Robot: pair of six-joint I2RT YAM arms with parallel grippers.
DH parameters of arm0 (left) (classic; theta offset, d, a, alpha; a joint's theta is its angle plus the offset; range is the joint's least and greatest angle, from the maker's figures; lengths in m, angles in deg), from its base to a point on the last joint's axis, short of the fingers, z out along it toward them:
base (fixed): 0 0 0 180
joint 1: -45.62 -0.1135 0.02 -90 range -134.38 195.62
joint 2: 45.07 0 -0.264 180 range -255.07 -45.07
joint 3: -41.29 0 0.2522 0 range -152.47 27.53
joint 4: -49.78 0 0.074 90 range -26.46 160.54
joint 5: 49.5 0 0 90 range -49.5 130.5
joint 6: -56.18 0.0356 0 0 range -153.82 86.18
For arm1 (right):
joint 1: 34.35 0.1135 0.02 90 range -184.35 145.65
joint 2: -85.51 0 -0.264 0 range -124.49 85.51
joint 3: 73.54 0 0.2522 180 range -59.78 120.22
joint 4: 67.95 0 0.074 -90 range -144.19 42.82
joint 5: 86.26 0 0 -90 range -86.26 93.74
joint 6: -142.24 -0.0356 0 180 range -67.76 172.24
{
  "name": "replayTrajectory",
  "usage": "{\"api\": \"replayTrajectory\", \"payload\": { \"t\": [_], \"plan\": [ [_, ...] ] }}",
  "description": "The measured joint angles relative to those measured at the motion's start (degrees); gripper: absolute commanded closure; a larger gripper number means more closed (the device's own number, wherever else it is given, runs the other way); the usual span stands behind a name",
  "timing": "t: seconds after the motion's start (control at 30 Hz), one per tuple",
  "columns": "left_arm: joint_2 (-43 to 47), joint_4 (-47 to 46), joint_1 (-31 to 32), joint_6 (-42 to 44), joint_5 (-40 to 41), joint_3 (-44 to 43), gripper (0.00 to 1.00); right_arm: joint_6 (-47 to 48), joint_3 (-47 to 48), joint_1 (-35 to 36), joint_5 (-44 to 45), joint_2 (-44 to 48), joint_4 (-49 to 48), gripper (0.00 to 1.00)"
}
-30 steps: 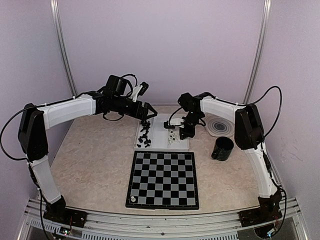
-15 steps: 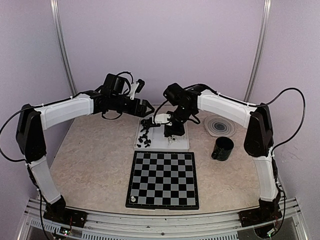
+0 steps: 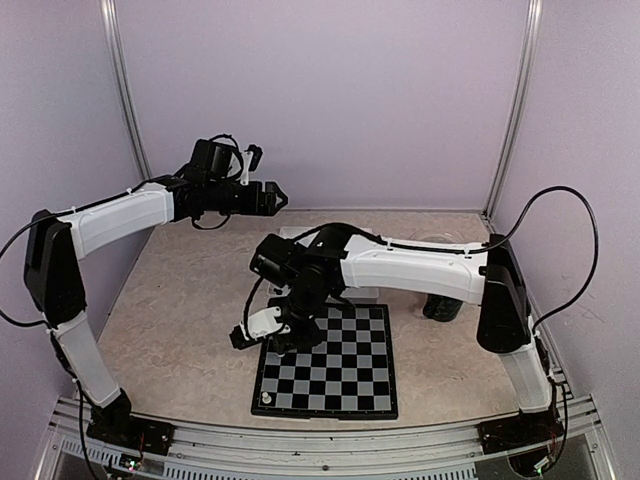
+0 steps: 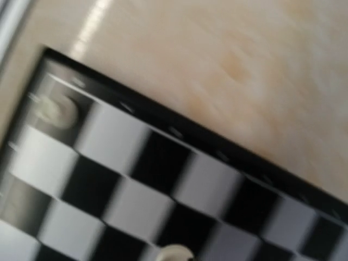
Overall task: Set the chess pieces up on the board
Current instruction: Place the pawn on the chessboard.
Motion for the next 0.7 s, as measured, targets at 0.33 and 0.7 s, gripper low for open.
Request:
{"api": "replayTrajectory", "payload": {
  "t": [0.33,0.7],
  "plan": [
    [1.3,0.0,0.0,-0.9,-0.1,0.0,0.07,-0.7,0.0,2.9,-0.1,-3.0,-0.4,1.0],
    [1.3,0.1,0.0,-1.1,0.0,0.0,0.07,-1.0,1.2,4.6,-0.2,-5.8,-0.9,1.0]
  ]
}}
